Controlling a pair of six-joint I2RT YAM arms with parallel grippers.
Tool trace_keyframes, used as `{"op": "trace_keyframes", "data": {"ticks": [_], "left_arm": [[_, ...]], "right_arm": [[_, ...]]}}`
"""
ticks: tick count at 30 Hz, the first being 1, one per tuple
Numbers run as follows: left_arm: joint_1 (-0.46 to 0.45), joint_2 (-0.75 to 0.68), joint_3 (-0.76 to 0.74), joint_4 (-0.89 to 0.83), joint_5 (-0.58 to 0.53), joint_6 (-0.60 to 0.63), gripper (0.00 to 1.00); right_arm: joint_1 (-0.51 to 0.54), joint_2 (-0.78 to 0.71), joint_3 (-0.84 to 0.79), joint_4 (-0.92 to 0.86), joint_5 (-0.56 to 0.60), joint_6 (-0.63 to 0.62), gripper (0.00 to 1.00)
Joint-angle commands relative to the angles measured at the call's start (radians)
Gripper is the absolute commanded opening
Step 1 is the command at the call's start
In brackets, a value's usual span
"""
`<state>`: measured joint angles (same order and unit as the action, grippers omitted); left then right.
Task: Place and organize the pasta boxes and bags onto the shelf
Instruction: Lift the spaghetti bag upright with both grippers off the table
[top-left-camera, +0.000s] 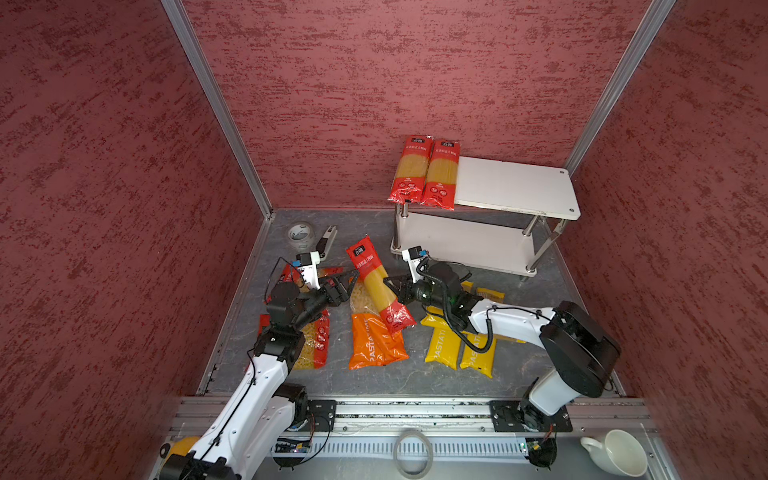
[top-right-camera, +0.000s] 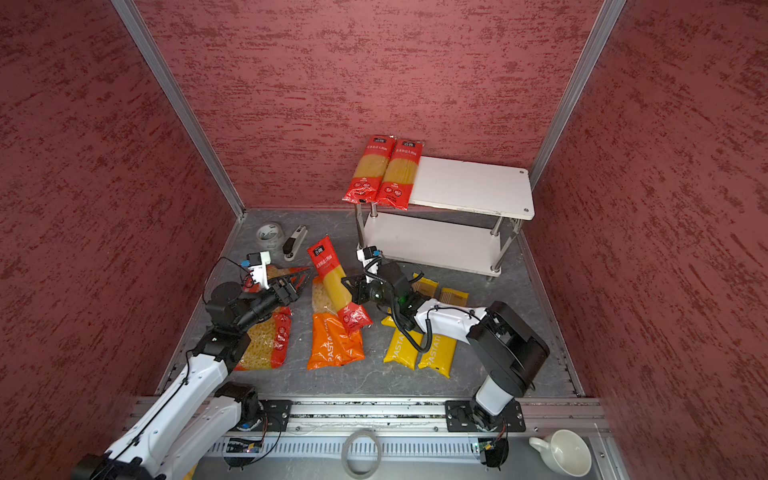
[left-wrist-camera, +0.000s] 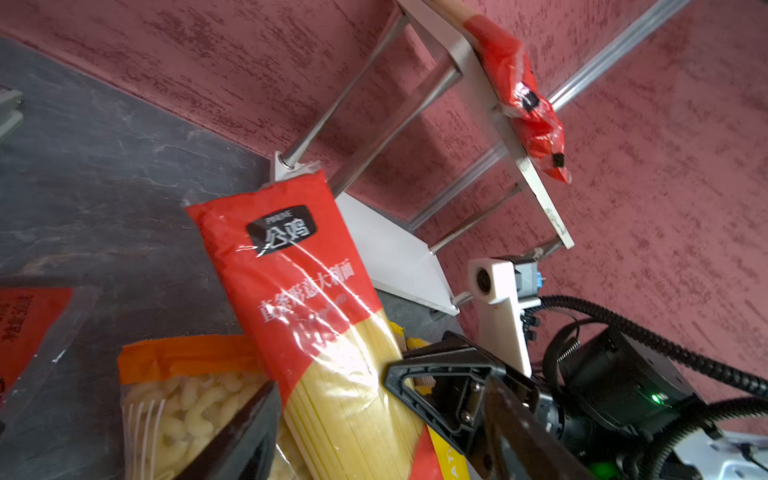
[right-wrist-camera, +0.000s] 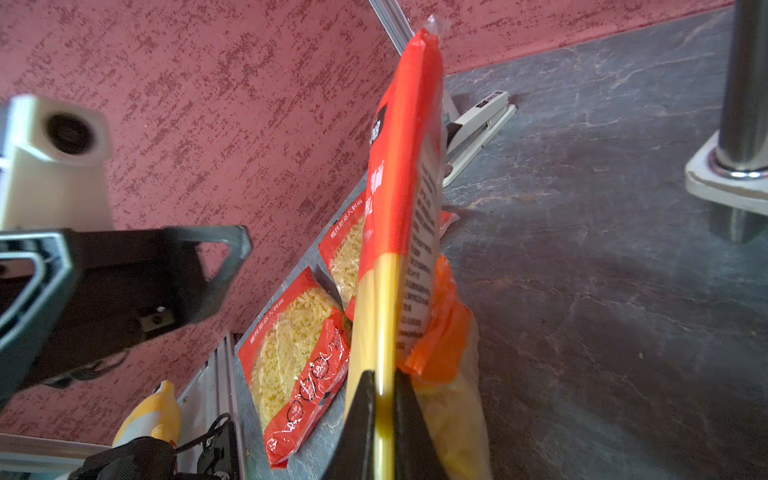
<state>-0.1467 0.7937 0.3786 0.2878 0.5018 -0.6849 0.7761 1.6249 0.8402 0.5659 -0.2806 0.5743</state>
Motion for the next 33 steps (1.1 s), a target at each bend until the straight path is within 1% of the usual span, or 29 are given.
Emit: {"op": "trace_keyframes", "data": {"ticks": [1, 4, 10, 13, 17, 21, 25, 28, 30, 33], "left_arm": [[0.030, 0.072, -0.066, 0.228, 0.029, -0.077, 0.81], [0.024, 0.176, -0.062, 0.333, 0.058, -0.071, 0.81], [0.026, 0.384, -0.065, 0.563, 0.080, -0.093, 0.81], [0.017, 0.499, -0.034, 0.661, 0.125, -0.100, 0.80], [0.000, 0.657, -0.003, 0.854, 0.154, -0.169, 0.78], [-0.021, 0.753, 0.020, 1.001, 0.167, -0.228, 0.76], [-0.045, 0.809, 0.042, 1.059, 0.168, -0.232, 0.73], [-0.057, 0.862, 0.068, 1.111, 0.180, -0.250, 0.68], [-0.057, 0.883, 0.080, 1.125, 0.187, -0.272, 0.61], [-0.055, 0.875, 0.084, 1.125, 0.198, -0.267, 0.48]], "right_arm": [[0.001, -0.067, 0.023, 0.338, -0.006, 0.025, 0.00], [0.001, -0.061, 0.021, 0.353, -0.022, 0.041, 0.00], [0.002, -0.059, 0.012, 0.381, -0.030, 0.062, 0.00], [0.003, -0.053, 0.014, 0.394, -0.042, 0.077, 0.00], [0.004, -0.043, 0.020, 0.397, -0.045, 0.082, 0.00], [0.008, -0.041, 0.016, 0.400, -0.040, 0.091, 0.00], [0.011, -0.040, 0.005, 0.413, -0.038, 0.109, 0.00], [0.012, -0.037, -0.001, 0.430, -0.038, 0.125, 0.00], [0.012, -0.036, -0.006, 0.432, -0.031, 0.129, 0.00], [0.012, -0.044, -0.016, 0.418, -0.019, 0.125, 0.00]]}}
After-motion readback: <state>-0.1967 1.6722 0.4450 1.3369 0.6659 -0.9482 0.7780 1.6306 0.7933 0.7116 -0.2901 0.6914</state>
